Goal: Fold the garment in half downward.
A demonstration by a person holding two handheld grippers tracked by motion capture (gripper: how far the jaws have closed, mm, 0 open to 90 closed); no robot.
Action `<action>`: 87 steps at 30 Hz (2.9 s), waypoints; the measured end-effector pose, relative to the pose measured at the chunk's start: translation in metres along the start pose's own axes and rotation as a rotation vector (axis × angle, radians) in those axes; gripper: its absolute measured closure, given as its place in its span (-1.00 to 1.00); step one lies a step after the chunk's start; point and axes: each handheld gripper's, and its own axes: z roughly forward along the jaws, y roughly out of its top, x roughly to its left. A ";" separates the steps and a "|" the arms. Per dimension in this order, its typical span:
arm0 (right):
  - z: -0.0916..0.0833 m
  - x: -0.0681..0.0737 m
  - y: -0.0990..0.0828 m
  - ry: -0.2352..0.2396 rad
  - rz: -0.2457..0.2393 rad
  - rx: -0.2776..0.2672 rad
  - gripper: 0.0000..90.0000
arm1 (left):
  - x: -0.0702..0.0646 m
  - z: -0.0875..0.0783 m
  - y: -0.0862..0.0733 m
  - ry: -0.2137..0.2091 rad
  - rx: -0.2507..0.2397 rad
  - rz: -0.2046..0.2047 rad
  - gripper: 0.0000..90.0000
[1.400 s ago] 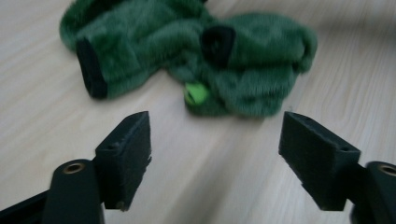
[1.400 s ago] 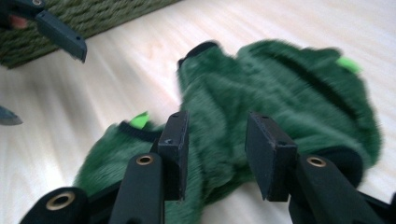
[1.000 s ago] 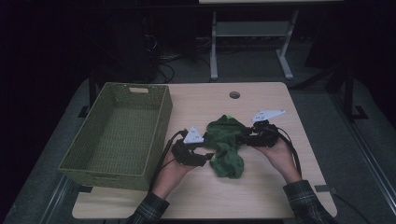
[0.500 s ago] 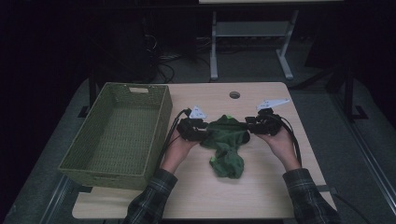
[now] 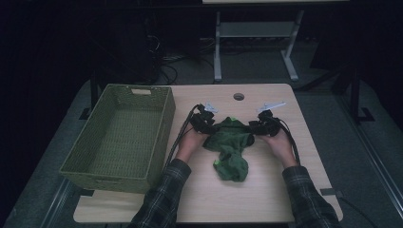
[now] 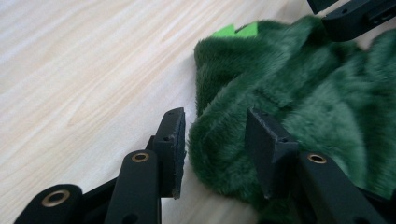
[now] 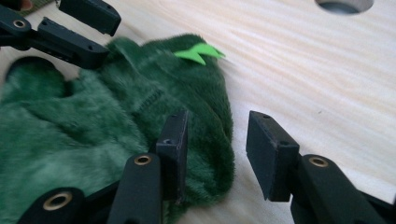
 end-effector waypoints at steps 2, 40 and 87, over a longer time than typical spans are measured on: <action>0.005 -0.001 -0.002 -0.002 0.001 0.018 0.30 | 0.002 0.007 -0.001 -0.003 0.014 -0.001 0.28; -0.046 0.002 0.049 -0.013 -0.035 -0.093 0.95 | 0.001 -0.063 0.048 -0.002 -0.171 -0.001 0.95; -0.089 0.090 -0.077 0.146 -0.191 -0.092 0.91 | -0.105 -0.079 -0.069 -0.191 -0.121 0.149 0.94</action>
